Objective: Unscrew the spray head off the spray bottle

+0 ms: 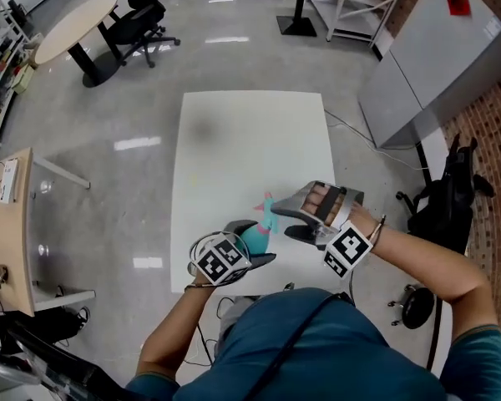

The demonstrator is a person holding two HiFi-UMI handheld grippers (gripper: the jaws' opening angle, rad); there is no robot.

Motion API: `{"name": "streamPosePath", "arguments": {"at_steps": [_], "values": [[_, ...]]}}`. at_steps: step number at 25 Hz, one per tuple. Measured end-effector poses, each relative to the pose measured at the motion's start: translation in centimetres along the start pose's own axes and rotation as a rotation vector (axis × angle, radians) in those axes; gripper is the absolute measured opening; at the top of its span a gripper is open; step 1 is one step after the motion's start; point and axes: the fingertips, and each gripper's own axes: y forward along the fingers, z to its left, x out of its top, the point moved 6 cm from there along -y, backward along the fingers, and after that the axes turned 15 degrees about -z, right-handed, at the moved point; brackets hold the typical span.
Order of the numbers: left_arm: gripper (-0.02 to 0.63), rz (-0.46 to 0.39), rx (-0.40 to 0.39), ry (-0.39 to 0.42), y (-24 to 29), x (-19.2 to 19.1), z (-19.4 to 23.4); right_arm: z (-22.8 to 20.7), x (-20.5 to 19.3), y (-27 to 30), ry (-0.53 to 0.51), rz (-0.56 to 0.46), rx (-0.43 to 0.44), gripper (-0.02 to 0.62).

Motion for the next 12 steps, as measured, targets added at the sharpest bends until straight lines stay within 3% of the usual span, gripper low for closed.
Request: {"name": "streamPosePath", "arguments": {"at_steps": [3, 4, 5, 6, 8, 12], "values": [[0.405, -0.094, 0.313, -0.062, -1.6, 0.7, 3.3, -4.8, -2.1, -2.6, 0.777, -0.115, -0.509, 0.336], [0.407, -0.132, 0.390, -0.080, -2.1, 1.3, 4.0, -5.5, -2.0, -2.5, 1.007, -0.190, -0.632, 0.336], [0.407, -0.172, 0.445, -0.097, -2.3, 2.0, 4.5, -5.8, -1.5, -1.8, 1.168, -0.255, -0.708, 0.336], [0.407, -0.208, 0.479, -0.107, -2.4, 2.9, 4.7, -6.0, -1.0, -0.6, 1.263, -0.299, -0.745, 0.336], [0.407, -0.246, 0.498, -0.077, -2.1, 4.7, 4.4, -6.3, -0.2, 1.9, 1.344, -0.340, -0.761, 0.336], [0.407, -0.196, 0.467, 0.117, -0.8, 7.4, 2.6, -7.5, -0.2, 2.4, 1.398, -0.344, -0.803, 0.324]]}}
